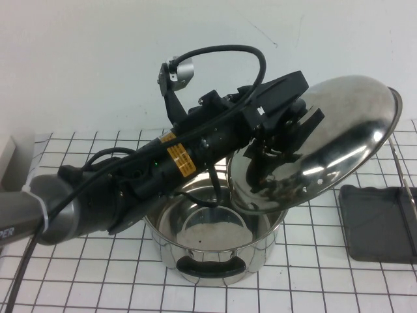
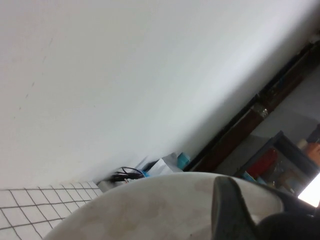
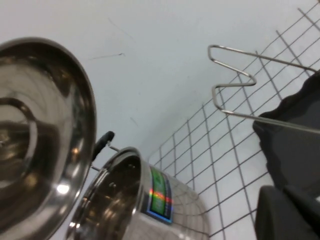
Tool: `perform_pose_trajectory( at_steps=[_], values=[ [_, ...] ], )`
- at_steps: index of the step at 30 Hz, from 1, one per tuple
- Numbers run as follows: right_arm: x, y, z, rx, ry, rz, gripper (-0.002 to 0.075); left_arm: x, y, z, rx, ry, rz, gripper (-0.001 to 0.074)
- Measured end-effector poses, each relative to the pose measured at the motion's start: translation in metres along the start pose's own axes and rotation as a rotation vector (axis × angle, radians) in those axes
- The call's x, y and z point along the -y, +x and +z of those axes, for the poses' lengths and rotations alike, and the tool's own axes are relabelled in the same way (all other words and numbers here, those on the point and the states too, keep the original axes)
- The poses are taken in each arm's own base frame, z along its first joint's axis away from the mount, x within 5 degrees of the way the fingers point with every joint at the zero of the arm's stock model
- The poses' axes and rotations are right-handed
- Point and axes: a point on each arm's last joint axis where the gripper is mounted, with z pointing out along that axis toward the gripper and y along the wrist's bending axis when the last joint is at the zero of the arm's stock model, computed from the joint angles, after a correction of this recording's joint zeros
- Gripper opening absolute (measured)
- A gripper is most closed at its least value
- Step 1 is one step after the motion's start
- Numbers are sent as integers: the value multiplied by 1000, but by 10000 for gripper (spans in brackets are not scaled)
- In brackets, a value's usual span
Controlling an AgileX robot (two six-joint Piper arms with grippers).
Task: Put pot lid on rack
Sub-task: Hand over the pot lid
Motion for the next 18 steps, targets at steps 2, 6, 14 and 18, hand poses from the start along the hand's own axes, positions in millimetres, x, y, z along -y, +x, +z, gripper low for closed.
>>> perform_pose_trajectory(
  at_steps=[2, 6, 14, 18],
  values=[
    [-2, 0, 0, -2, -23, 26, -3, 0, -1, 0, 9, -2, 17, 312],
    [-14, 4, -2, -47, -135, -53, -3, -1, -3, 0, 30, -8, 37, 312],
    [-68, -33, 1, 3, -336, -139, 23, 4, -11, 6, 61, 11, 88, 312],
    [-93, -51, 23, -128, -357, -134, 163, 14, -21, 15, 78, 56, 121, 312]
  ],
)
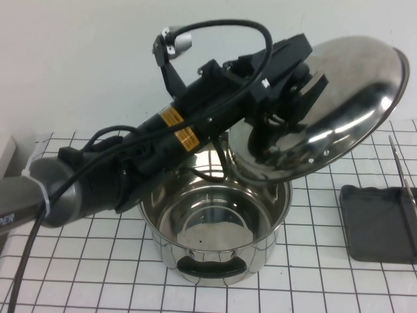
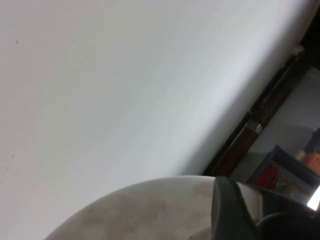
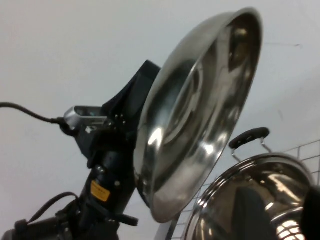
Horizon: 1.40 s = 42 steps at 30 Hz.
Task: Put pot lid on rack
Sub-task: Hand over the pot lid
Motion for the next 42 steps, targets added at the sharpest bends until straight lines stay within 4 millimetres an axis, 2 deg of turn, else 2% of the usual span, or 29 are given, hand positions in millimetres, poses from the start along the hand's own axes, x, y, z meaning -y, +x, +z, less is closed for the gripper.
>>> perform_pose_trajectory(
  at_steps=[5, 8, 12, 16, 21, 25, 28, 31, 34, 38, 40, 42],
  values=[
    [-18, -40, 44, -136, -94, -10, 415, 6, -6, 6, 6, 38, 22, 312],
    [-25, -60, 68, -194, -160, -10, 491, 6, -6, 6, 4, 38, 24, 312],
    [-25, -78, 96, -258, -223, 14, 513, 6, -6, 6, 5, 39, 21, 312],
    [-20, -85, 115, -312, -255, 62, 517, 6, -6, 6, 5, 39, 17, 312],
    [-10, -89, 130, -347, -254, 98, 517, 6, -6, 6, 5, 39, 12, 312],
    [-13, -95, 137, -346, -268, 88, 514, 6, -6, 6, 3, 40, 11, 312],
    [-19, -94, 143, -358, -284, 76, 487, 6, -6, 6, 3, 40, 9, 312],
    [-20, -89, 150, -377, -282, 81, 419, 6, -6, 6, 3, 40, 7, 312],
    [-18, -82, 157, -390, -262, 91, 309, 6, -6, 6, 3, 40, 7, 312],
    [-21, -80, 161, -395, -288, 100, 123, 3, -5, 5, -20, 24, 23, 312],
    [-24, -79, 161, -400, -311, 101, 77, 3, -5, 5, -29, 25, 30, 312],
    [-26, -79, 161, -400, -325, 87, 64, 3, -4, 5, -46, 28, 39, 312]
  ],
)
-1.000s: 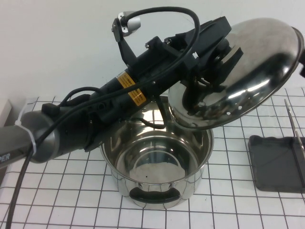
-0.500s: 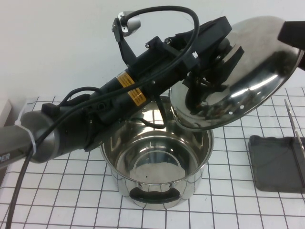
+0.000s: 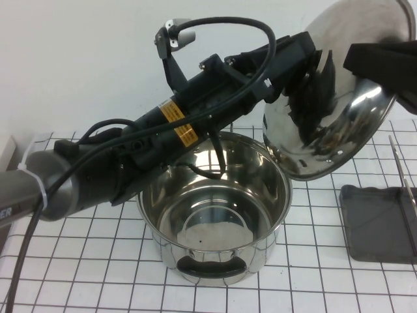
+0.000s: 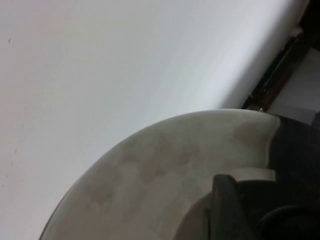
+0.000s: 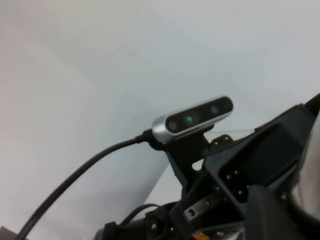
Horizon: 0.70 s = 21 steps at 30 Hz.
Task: Put pot lid on rack
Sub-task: Hand over the pot lid, then place the pot lid on the pot rack
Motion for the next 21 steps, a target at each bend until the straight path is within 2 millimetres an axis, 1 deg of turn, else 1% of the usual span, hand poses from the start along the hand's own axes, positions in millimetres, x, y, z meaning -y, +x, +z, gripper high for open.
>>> perform_pose_trajectory(
  at_steps=[2, 4, 8, 10, 12, 14, 16, 17, 19, 21],
  values=[
    [0, 0, 0, -2, 1, -17, 64, -1, 0, -1, -11, -1, 8, 312],
    [-1, -1, 0, -8, 7, -49, 61, -2, -1, -2, -21, -2, 21, 338],
    [0, -3, 1, -15, 30, -153, 61, -5, -5, -7, -50, 15, 55, 526],
    [-1, -6, 1, -4, 44, -192, 61, -9, -10, -11, -54, 16, 74, 567],
    [-3, -10, 1, 6, 53, -228, 61, -15, -18, -18, -60, 3, 99, 574],
    [-7, -12, 0, -13, 79, -288, 61, -21, -27, -26, -75, -16, 119, 559],
    [-11, -12, -3, -50, 125, -348, 60, -24, -36, -35, -102, -28, 135, 523],
    [-12, -11, -6, -77, 171, -380, 60, -24, -41, -39, -119, -34, 144, 491],
    [-17, -8, -14, -114, 253, -430, 60, -23, -50, -49, -162, -42, 166, 388],
    [-19, -5, -23, -154, 348, -466, 60, -20, -58, -59, -233, -50, 214, 235]
  ],
)
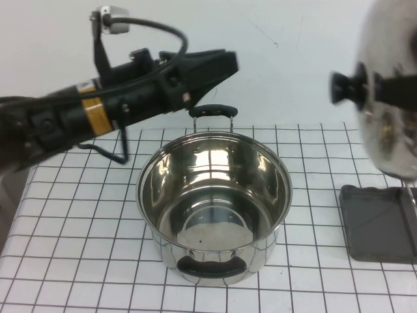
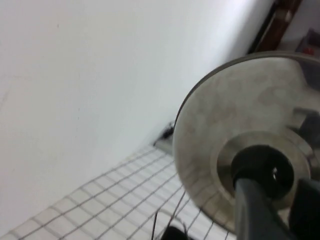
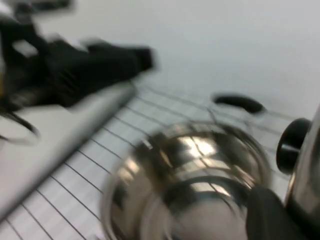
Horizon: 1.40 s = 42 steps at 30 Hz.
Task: Put pot lid on rack
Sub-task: Place the pot lid on the pot rack
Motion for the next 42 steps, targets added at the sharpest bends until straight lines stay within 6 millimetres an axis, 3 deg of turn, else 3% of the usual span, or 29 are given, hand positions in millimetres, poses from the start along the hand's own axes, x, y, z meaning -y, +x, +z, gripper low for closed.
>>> perform_pose_trajectory(
  at_steps=[3, 7, 22, 31, 42],
  values=[
    [1, 8, -12, -95, 116, -20, 60, 7, -5, -14, -117, 1, 109, 78],
    [9, 16, -17, -192, 228, -44, 60, 19, -8, -24, -222, -8, 191, 14],
    [53, 34, 21, -354, 295, 8, 60, 21, 4, -29, -382, -2, 223, -1],
    [64, 39, 23, -391, 369, 38, 62, 21, 5, -30, -402, -4, 228, -1],
    [68, 39, 21, -396, 418, 36, 188, 20, 5, -30, -402, -6, 228, -2]
  ],
)
